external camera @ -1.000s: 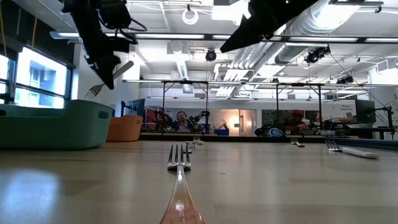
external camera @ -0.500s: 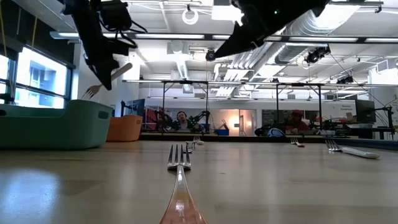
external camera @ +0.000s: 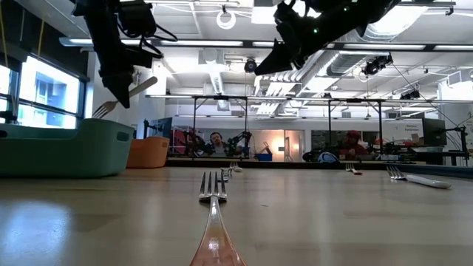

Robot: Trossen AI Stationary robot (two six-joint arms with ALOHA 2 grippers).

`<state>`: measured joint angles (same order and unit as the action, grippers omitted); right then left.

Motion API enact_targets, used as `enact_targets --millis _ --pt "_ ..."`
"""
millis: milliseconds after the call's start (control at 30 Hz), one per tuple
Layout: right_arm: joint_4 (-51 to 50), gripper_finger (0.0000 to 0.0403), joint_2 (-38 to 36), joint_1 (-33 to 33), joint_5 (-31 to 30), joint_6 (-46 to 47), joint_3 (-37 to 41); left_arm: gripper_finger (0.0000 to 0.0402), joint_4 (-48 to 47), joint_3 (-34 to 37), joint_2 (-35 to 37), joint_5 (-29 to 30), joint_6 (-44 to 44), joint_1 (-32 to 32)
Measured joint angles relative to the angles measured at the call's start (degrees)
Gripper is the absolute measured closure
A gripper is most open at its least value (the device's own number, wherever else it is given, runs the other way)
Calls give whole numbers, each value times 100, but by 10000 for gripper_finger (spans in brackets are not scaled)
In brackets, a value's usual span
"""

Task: Sort silverware by color (type)
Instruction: Put the white fork into the green bin

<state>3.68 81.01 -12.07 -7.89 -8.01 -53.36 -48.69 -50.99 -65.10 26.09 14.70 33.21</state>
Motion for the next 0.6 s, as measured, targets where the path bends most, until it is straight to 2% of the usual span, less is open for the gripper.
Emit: enact_targets --millis 133,300,600 --pt "0 403 0 -8 9 0 0 383 2 1 0 0 70 0" --pt "-1 403 0 -7 431 -1 0 383 2 1 0 0 226 0" --pt "-82 403 2 -20 451 -189 0 383 -10 1 0 -49 59 0"
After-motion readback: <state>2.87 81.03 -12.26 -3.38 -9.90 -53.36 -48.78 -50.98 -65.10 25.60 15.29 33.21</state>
